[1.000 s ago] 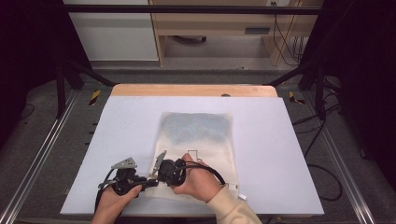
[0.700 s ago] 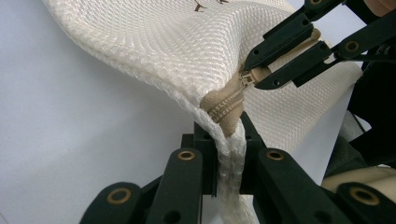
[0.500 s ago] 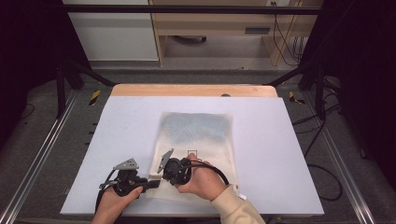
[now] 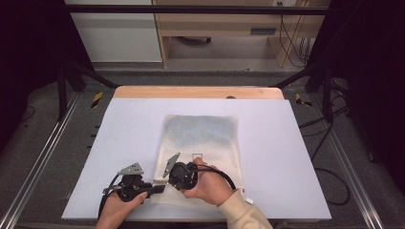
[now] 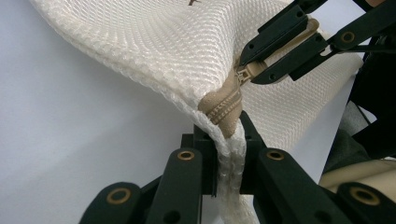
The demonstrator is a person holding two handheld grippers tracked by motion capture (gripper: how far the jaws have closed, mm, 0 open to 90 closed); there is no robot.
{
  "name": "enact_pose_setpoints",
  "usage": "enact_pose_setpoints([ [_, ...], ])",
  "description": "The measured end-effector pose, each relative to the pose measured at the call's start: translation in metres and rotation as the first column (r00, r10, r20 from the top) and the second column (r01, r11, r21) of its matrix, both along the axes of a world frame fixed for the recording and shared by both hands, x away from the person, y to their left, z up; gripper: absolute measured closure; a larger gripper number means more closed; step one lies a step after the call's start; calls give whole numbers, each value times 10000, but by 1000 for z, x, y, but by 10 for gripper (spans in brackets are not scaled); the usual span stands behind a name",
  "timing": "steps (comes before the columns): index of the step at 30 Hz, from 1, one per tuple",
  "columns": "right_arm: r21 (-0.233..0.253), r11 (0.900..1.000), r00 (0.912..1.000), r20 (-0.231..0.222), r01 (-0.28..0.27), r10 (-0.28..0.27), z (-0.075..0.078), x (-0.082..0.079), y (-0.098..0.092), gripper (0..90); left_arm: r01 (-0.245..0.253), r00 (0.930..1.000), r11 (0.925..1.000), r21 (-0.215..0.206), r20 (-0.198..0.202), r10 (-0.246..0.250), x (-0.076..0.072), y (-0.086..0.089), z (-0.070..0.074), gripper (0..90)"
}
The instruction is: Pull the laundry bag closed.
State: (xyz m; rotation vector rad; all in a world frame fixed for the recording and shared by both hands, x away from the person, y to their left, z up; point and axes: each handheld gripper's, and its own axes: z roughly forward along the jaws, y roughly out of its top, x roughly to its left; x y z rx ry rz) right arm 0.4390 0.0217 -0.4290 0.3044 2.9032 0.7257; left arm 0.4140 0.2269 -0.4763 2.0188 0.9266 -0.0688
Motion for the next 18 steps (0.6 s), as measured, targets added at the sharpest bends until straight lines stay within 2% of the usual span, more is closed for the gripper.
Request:
enact_pose_setpoints([
  [18, 29, 9999, 9999, -90, 114, -114, -2, -4, -13, 820, 246, 9996, 9997, 48, 114, -246, -4, -12, -4, 828],
])
